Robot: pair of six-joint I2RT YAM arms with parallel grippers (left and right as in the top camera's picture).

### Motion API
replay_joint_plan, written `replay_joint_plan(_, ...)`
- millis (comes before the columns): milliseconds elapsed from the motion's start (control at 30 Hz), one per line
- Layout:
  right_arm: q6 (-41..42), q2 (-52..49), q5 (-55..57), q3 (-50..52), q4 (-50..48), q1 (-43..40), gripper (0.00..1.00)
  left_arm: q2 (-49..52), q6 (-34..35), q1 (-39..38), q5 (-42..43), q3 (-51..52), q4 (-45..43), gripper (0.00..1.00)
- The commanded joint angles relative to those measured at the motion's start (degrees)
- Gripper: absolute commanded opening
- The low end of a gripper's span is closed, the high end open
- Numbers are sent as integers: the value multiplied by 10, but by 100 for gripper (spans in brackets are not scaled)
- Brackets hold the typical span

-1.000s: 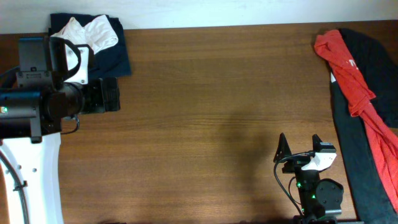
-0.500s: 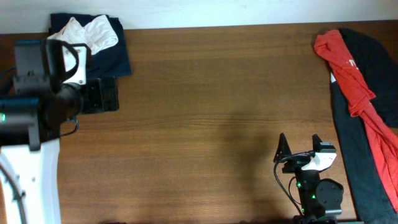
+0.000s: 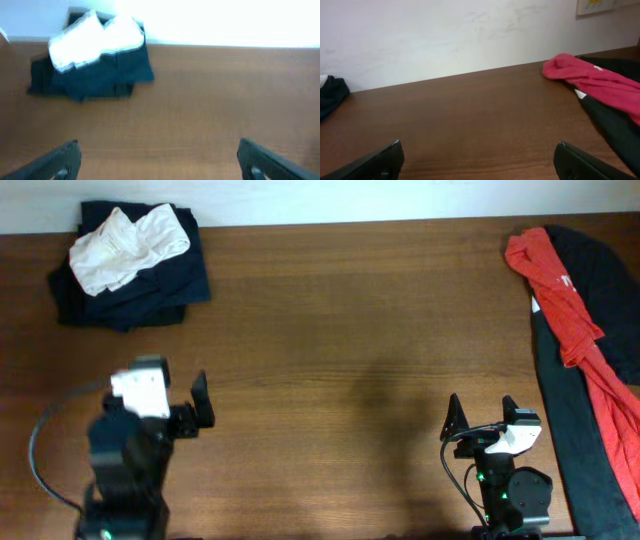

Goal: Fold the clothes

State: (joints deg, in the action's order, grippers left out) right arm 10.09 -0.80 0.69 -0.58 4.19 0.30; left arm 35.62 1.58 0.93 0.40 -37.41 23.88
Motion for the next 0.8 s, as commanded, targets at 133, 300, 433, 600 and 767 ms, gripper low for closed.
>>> replay_joint_plan(133,-1,5,9,3,4,-3,99,-207,3,0,2,231,-220,99)
replay_joint_plan(300,-1,5,9,3,4,-3,99,-268,4,0,2,317,-309,99)
replay_joint_plan(433,-1,5,9,3,4,-3,99,-319,4,0,-4,352,-309,99)
replay_joint_plan(600,-1,5,9,3,4,-3,99,-353,38,3,-1,369,-275,99)
replay_joint_plan(767,-1,5,9,3,4,-3,98,-353,84,3,24,369,-193,99)
